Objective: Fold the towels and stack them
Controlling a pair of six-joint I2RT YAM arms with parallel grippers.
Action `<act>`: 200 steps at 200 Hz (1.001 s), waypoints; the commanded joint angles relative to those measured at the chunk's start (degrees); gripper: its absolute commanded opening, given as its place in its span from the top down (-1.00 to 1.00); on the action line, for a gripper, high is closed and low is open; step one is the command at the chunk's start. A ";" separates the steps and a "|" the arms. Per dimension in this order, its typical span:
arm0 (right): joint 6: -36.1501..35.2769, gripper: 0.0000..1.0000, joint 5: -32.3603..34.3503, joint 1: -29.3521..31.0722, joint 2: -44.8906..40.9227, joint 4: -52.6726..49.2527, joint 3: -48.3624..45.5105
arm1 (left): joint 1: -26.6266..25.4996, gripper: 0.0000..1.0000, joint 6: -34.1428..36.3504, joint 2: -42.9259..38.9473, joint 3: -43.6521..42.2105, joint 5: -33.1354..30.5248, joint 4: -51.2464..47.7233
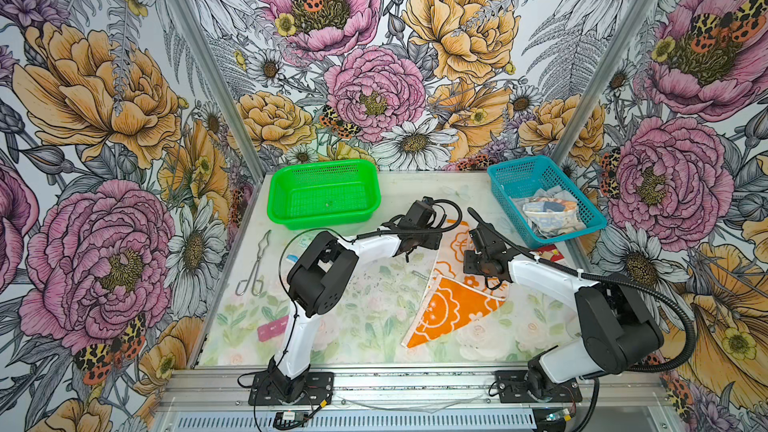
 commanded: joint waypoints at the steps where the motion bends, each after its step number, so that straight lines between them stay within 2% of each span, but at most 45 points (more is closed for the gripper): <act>1: -1.17 -0.07 -0.24 -0.58 2.90 2.22 2.86 | 0.58 -0.42 -0.17 1.89 2.19 1.37 1.48; 49: -1.08 0.07 1.59 -0.84 5.55 2.49 4.38 | 0.66 -0.42 -0.38 1.66 1.84 1.53 1.72; 129: -2.24 0.49 1.82 -2.19 6.07 2.39 4.58 | 0.54 -0.45 -0.36 1.21 1.36 1.84 1.89; 200: -2.27 0.44 -1.55 -2.67 6.84 2.40 4.71 | 0.66 -0.45 -0.27 1.63 1.96 2.04 1.88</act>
